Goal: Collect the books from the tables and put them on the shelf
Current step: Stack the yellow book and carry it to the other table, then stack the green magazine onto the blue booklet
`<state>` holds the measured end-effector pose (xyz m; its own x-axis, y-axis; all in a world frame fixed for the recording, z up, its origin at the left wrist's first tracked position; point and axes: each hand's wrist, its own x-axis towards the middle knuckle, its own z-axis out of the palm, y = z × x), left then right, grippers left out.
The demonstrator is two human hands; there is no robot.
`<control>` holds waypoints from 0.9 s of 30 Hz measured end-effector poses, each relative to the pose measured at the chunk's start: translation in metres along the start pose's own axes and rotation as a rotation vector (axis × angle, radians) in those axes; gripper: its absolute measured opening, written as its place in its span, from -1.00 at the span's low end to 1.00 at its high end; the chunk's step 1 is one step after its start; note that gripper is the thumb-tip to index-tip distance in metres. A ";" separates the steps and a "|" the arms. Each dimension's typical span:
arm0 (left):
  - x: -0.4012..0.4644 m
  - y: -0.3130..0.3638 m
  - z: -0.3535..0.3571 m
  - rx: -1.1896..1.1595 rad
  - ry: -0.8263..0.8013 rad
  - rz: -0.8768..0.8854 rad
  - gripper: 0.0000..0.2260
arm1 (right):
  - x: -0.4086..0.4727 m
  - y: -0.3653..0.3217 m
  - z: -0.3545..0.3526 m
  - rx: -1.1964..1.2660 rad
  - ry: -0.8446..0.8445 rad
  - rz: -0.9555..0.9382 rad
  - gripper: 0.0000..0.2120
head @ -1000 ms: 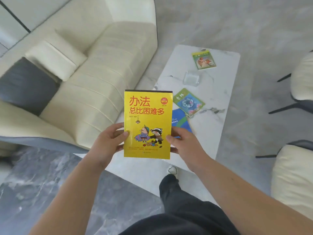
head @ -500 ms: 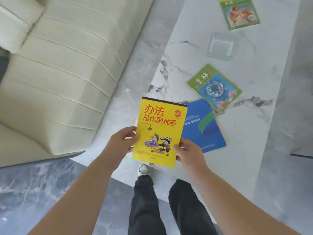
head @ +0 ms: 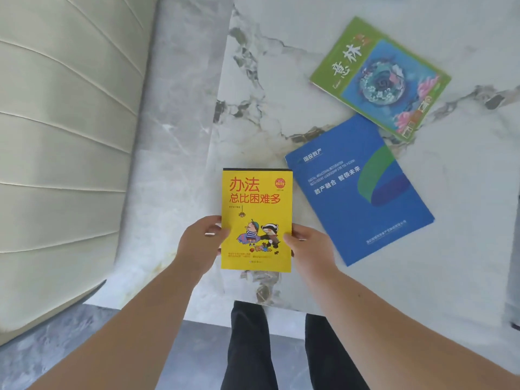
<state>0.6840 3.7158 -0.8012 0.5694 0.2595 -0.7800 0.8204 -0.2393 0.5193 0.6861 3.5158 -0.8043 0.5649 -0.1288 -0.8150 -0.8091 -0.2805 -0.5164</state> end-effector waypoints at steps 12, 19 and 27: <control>0.032 -0.009 0.010 0.356 0.233 -0.040 -0.80 | 0.035 0.007 0.025 -0.134 0.082 0.052 -0.87; 0.011 0.021 0.030 0.698 0.348 0.079 -0.83 | 0.040 -0.015 -0.040 -0.131 0.032 0.017 -0.80; -0.022 0.095 0.162 0.188 -0.068 0.130 -0.76 | 0.074 -0.020 -0.203 -0.285 0.391 -0.110 -0.72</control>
<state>0.7405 3.5363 -0.7912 0.6599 0.1533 -0.7355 0.7126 -0.4379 0.5481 0.7769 3.3189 -0.8017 0.7072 -0.4157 -0.5719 -0.6955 -0.5542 -0.4573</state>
